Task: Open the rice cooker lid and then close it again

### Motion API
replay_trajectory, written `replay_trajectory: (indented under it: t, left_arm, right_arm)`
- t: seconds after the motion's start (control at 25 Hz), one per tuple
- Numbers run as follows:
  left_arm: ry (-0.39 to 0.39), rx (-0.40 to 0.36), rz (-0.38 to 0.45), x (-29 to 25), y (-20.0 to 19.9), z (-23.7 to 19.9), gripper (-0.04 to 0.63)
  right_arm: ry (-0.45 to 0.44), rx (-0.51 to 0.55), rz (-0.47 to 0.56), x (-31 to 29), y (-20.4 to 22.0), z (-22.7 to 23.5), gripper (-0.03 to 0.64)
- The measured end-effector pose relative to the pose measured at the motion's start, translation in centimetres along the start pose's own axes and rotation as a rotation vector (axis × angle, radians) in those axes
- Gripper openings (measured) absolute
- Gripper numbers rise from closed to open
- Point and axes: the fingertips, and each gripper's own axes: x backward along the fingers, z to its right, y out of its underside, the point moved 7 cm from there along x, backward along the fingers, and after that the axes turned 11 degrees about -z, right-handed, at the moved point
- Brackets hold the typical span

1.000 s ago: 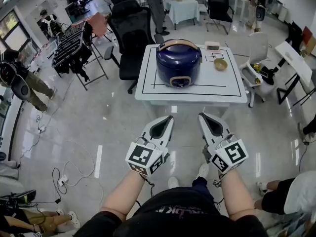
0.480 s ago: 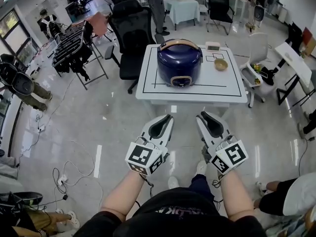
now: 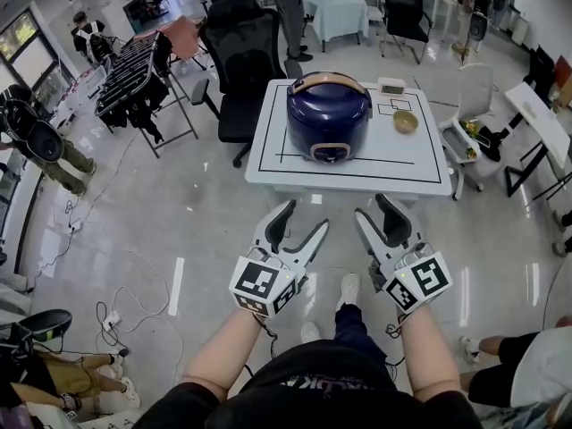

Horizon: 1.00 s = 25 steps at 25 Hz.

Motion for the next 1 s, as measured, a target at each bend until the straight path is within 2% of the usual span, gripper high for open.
replay_trajectory:
  t: [0.52, 1.0]
  left_arm:
    - [-0.052, -0.002, -0.002, -7.1, -2.3, -4.4, 0.296]
    - [-0.119, 0.027, -0.013, -14.9, -4.3, -8.8, 0.296]
  right_arm:
    - [-0.039, 0.046, -0.006, -6.8, -1.4, 7.4, 0.204]
    - [-0.121, 0.055, -0.027, -14.1, -2.5, 15.3, 0.204]
